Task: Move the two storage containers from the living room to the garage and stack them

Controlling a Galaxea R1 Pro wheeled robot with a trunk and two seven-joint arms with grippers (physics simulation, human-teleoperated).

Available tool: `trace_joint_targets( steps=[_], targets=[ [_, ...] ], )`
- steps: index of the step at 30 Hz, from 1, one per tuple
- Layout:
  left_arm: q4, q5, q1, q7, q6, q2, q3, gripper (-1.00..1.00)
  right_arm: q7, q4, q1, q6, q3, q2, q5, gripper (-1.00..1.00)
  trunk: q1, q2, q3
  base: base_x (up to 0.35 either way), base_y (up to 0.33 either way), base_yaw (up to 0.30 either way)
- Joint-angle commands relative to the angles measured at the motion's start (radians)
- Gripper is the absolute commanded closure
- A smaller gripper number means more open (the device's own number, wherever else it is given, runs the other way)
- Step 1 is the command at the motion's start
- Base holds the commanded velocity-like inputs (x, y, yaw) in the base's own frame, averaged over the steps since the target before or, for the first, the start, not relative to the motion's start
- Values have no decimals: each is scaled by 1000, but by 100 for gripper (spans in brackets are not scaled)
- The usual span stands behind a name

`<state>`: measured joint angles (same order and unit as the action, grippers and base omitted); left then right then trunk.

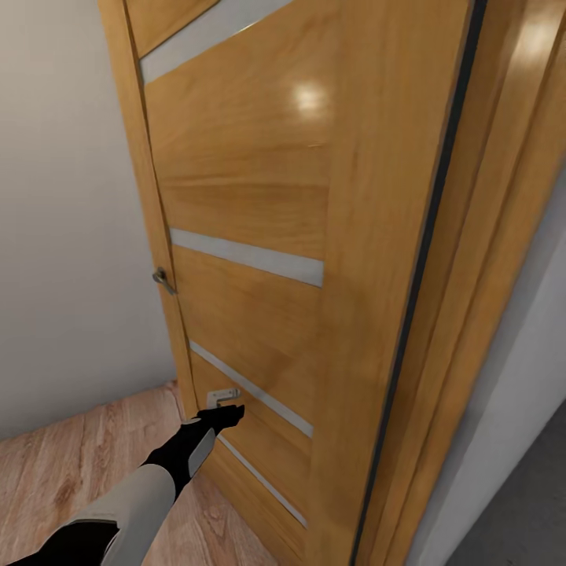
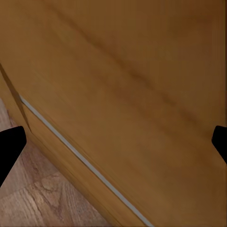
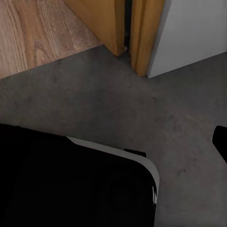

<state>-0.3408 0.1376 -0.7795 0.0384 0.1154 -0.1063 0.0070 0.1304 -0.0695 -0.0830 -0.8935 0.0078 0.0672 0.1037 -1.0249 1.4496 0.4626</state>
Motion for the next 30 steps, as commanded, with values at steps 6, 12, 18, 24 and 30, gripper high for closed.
trace_joint_targets(
  steps=[6, 12, 18, 24, 30],
  targets=[
    [-2, 23, 0, -3, 6, -30, -5, -100, -2, -1, 0, -4, 0, 0, 5, -100, 0, 0, 1, 0, 0, 0],
    [-2, 23, 0, -3, 6, -30, -5, -100, -3, -1, 1, -4, 1, 0, 4, -100, 0, 0, 1, 0, 0, 0],
    [-2, 23, 0, -3, 6, -30, -5, -100, -2, -1, 0, -4, 1, 0, 5, -100, 0, 0, 1, 28, 27, 0],
    [-2, 23, 0, -3, 6, -29, -5, -100, -2, -1, 0, -4, 1, 0, 5, -100, 0, 0, 1, 100, 109, 0],
    [-2, 23, 0, -3, 6, -29, -5, -100, -2, -1, 0, -4, 1, 0, 5, -100, 0, 0, 1, 6, 6, 0]
  ],
)
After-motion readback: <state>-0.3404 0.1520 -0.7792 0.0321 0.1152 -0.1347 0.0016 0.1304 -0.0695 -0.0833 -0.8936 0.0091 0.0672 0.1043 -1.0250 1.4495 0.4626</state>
